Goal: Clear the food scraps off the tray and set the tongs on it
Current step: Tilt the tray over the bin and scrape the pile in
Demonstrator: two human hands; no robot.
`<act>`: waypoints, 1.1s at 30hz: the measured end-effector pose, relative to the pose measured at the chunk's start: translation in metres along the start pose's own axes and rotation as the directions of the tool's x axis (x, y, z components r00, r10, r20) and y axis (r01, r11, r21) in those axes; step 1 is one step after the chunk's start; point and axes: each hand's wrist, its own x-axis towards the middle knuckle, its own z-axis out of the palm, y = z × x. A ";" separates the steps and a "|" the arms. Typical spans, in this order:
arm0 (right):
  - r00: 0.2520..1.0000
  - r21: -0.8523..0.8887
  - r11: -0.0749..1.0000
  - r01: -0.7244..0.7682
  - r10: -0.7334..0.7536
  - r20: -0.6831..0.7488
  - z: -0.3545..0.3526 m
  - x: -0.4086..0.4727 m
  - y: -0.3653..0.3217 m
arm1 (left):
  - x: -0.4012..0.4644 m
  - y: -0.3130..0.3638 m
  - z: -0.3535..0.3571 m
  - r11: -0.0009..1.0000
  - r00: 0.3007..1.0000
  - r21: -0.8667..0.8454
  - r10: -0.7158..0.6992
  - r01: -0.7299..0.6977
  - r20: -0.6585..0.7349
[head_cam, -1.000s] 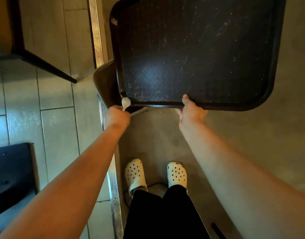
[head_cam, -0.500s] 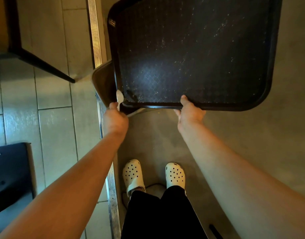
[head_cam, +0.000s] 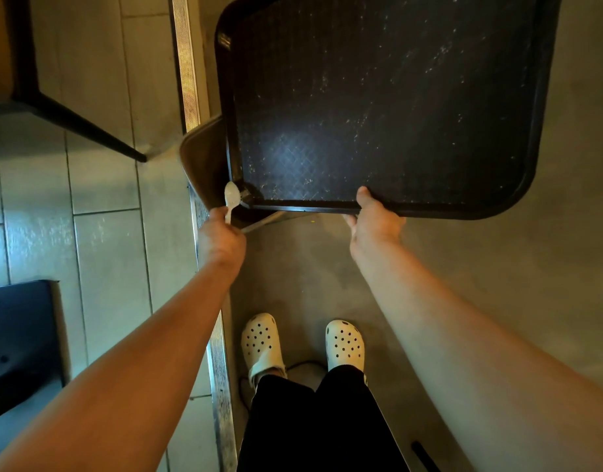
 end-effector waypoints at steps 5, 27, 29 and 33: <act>1.000 0.019 1.000 0.019 -0.020 0.020 0.001 0.001 -0.001 | -0.002 0.007 -0.001 0.997 0.997 0.022 0.078 -0.077 -0.014; 0.999 -0.010 1.000 0.029 -0.029 0.023 -0.003 -0.002 0.002 | -0.008 0.004 0.003 0.994 0.994 0.057 0.102 -0.099 -0.051; 1.000 -0.010 1.000 0.021 -0.021 0.016 -0.002 -0.003 0.002 | -0.002 0.008 0.005 0.994 0.995 0.038 0.101 -0.101 0.020; 1.000 -0.008 1.000 0.026 -0.026 0.006 -0.001 -0.004 0.003 | 0.007 0.010 -0.002 0.998 1.000 0.055 0.014 -0.014 0.006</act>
